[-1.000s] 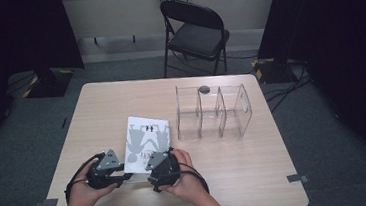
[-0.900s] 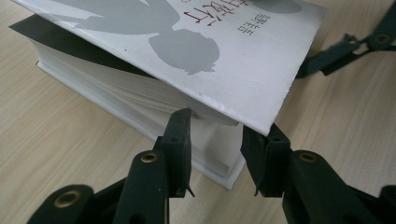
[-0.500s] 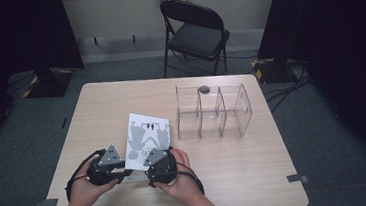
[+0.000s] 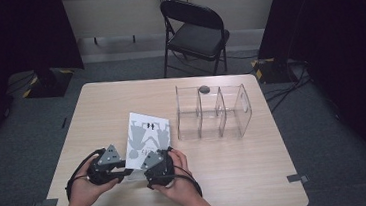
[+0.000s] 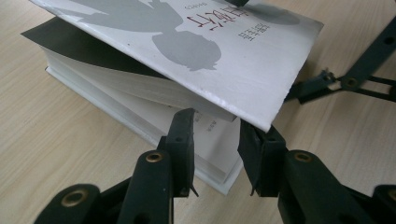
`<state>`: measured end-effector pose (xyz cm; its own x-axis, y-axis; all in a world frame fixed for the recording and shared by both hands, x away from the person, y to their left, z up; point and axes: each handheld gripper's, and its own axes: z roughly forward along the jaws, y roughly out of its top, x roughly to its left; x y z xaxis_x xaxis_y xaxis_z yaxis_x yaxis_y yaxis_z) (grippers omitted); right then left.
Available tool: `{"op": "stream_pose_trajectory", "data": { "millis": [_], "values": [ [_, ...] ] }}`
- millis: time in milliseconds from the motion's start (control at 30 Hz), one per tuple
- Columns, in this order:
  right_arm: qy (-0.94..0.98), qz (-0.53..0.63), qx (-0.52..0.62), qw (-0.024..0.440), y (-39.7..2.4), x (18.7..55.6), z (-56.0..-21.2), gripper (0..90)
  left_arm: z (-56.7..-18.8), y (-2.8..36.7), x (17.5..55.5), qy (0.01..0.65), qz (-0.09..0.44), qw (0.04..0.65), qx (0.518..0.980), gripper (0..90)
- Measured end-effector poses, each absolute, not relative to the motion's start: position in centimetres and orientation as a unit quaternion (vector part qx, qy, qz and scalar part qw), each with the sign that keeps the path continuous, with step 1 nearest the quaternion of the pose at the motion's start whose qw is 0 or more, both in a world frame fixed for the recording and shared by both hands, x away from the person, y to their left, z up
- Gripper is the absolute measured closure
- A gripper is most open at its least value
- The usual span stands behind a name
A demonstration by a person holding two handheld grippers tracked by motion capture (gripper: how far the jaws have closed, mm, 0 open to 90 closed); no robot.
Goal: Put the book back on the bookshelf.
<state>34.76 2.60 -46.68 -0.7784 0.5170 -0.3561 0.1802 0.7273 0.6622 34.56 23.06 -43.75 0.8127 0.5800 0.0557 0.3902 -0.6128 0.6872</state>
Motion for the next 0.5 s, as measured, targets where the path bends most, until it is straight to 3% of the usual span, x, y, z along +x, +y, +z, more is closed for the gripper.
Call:
{"op": "stream_pose_trajectory", "data": {
  "millis": [67,167,200,233,400,500],
  "values": [
    [0.883,0.318,0.197,0.283,2.6,34.7,-46.9,22.6,-43.8,23.1,34.5,0.273,0.139,0.341,0.889,66.5],
    [0.886,0.313,0.183,0.290,2.4,34.5,-46.5,36.4,-43.8,23.3,34.7,0.270,0.134,0.366,0.880,64.8],
    [0.886,0.313,0.183,0.290,2.4,34.5,-46.5,36.4,-43.8,23.3,34.7,0.270,0.134,0.366,0.880,59.9],
    [0.883,0.307,0.175,0.308,2.2,34.2,-46.0,46.0,-43.8,23.3,34.8,0.250,0.159,0.380,0.876,55.9],
    [0.884,0.307,0.183,0.302,1.0,34.6,-44.3,55.3,-45.3,24.3,35.4,0.232,0.163,0.368,0.885,41.2],
    [0.883,0.306,0.195,0.296,0.2,35.3,-43.0,58.5,-47.0,25.7,35.9,0.247,0.151,0.360,0.887,39.8]
  ]
}}
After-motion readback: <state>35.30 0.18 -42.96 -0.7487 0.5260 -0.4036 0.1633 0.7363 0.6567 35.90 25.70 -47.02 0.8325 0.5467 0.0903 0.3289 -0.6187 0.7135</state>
